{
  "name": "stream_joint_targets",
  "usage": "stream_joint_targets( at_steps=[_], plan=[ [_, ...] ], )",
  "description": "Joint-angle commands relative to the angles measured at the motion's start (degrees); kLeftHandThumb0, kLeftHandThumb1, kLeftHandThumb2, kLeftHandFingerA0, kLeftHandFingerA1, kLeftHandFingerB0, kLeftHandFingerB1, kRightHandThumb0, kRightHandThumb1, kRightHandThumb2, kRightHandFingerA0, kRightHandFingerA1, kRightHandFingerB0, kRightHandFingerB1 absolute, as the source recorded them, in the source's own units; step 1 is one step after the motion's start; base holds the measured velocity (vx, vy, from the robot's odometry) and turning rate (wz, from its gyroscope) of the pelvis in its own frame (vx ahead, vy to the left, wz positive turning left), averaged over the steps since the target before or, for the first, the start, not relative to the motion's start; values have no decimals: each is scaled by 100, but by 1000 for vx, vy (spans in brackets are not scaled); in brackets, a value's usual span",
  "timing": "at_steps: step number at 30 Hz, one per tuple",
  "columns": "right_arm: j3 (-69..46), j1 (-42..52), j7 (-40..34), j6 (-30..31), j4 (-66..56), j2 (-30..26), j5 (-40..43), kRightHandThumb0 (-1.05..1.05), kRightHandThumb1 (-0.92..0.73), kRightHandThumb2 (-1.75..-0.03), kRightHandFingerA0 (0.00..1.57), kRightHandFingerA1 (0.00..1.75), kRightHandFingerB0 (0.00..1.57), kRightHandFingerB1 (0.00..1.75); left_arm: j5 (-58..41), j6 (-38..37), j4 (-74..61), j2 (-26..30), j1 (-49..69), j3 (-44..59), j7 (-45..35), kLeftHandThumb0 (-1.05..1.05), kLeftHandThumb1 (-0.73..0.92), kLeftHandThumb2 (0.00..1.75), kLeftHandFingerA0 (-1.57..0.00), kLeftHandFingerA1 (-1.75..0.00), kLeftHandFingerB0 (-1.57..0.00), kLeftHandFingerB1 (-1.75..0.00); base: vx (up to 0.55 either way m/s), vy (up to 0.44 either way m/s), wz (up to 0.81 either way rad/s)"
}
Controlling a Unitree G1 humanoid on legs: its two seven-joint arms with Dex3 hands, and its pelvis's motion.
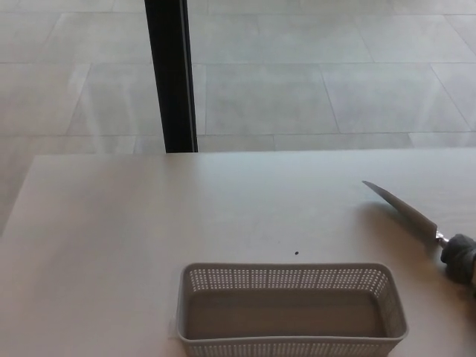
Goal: A garden tool is kept on the righthand side and a container is kept on the lefthand side on a desk infront of the robot. the robot uses its right hand to pick up the garden tool and makes a scooping motion inside the container
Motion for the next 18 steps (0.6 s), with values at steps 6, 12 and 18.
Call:
stream_joint_targets(
  at_steps=[6, 12, 18],
  plan=[
    [760, 62, -20, 416, 24, 335, -792, -76, -56, -99, 68, 102, 0, 28, -45, -15, 5, 26, 1, 1, 14, -46, 72, 61, -60, -60, -53, -49, 0, 0, 0],
    [1487, -74, 270, 1291, -103, 418, -1422, -59, -69, -61, 68, 105, 14, 34, -122, -16, -43, 49, 8, 70, -106, -49, 70, 61, -62, -64, -54, -51, 0, 0, 0],
    [1649, -25, -254, 1471, 116, 376, -1534, -32, -69, -62, 77, 138, 67, 53, -158, -4, 5, 89, -30, 99, -102, -52, 69, 60, -62, -67, -54, -51, 0, 0, 0]
  ],
)
